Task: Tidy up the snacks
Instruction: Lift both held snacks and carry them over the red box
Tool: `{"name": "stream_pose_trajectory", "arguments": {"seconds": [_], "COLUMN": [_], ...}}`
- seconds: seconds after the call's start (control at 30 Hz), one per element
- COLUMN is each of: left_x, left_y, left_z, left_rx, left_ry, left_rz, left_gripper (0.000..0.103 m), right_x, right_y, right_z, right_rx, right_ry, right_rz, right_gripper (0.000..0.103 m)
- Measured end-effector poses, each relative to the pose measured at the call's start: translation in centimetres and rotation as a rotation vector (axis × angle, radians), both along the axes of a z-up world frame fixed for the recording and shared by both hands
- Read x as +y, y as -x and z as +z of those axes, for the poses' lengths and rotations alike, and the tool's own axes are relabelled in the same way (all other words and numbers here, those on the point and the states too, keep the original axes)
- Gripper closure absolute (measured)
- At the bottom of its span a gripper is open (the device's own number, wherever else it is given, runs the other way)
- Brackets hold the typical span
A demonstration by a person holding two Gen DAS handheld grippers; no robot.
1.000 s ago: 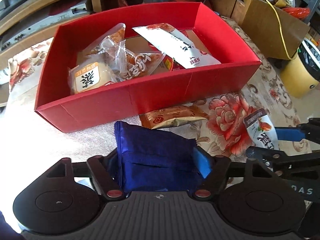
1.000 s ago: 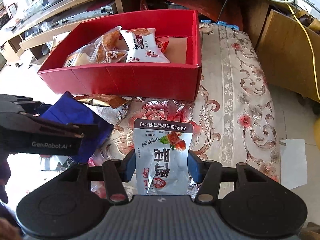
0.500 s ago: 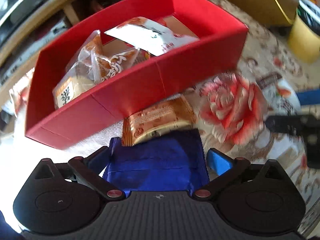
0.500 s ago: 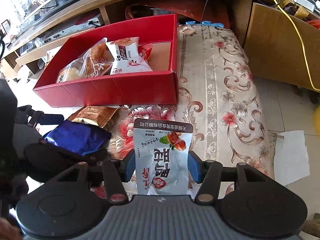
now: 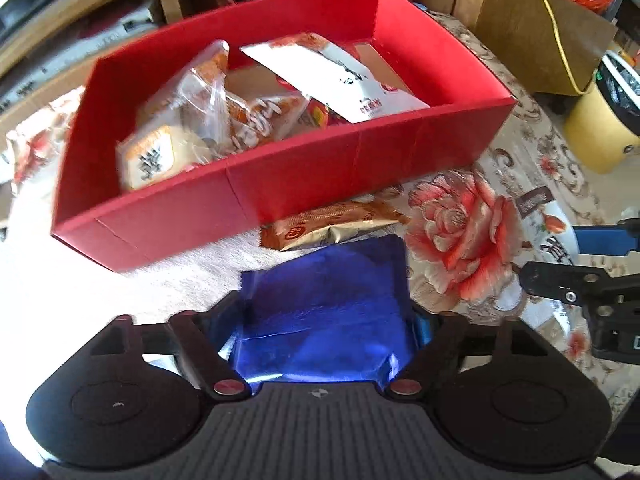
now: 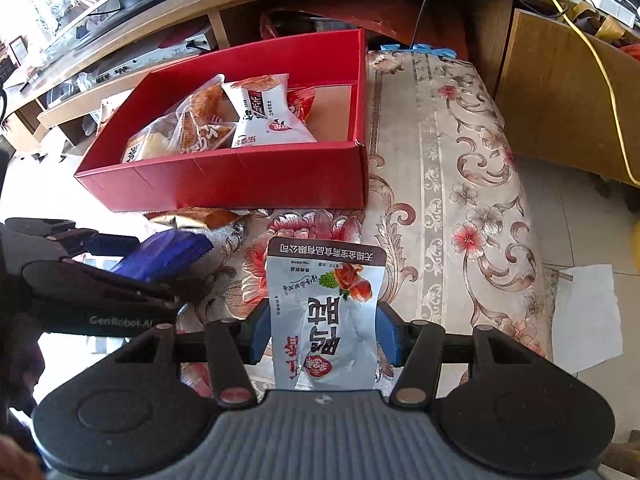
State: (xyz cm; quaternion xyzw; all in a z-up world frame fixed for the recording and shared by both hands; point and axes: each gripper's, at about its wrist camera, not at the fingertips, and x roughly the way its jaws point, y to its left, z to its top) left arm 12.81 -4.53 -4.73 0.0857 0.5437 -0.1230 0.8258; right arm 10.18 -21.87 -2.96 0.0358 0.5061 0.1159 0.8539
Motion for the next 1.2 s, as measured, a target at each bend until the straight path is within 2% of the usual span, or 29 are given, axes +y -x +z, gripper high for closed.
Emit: {"name": "stream_pose_trajectory", "arguments": {"seconds": [0.13, 0.2, 0.3, 0.47, 0.67, 0.97, 1.07, 1.2], "left_x": [-0.4, -0.4, -0.1, 1.1, 1.5, 2.5, 2.1, 1.4], "left_y": [-0.5, -0.7, -0.4, 0.3, 1.6, 1.6, 1.3, 1.0], "left_z": [-0.6, -1.1, -1.1, -0.1, 1.1, 2.1, 1.8, 0.9], "left_rx": [0.020, 0.033, 0.022, 0.001, -0.036, -0.043, -0.035, -0.023], "left_ry": [0.005, -0.001, -0.003, 0.040, 0.050, 0.081, 0.096, 0.063], "left_rz": [0.003, 0.008, 0.012, 0.033, 0.014, 0.035, 0.032, 0.029], "left_gripper": [0.003, 0.003, 0.010, 0.020, 0.022, 0.020, 0.019, 0.021], "right_x": [0.5, 0.6, 0.6, 1.1, 1.4, 2.2, 2.3, 2.5], "right_y": [0.1, 0.1, -0.1, 0.0, 0.1, 0.2, 0.1, 0.1], "right_z": [0.1, 0.0, 0.0, 0.3, 0.3, 0.4, 0.3, 0.3], "right_rx": [-0.001, 0.003, 0.002, -0.008, -0.012, -0.018, -0.014, -0.015], "right_ry": [-0.001, 0.001, -0.001, 0.000, 0.007, 0.007, 0.010, 0.011], "right_rz": [0.015, 0.020, 0.024, 0.035, 0.042, 0.063, 0.063, 0.071], "right_gripper": [0.051, 0.051, 0.051, 0.051, 0.051, 0.051, 0.051, 0.051]}}
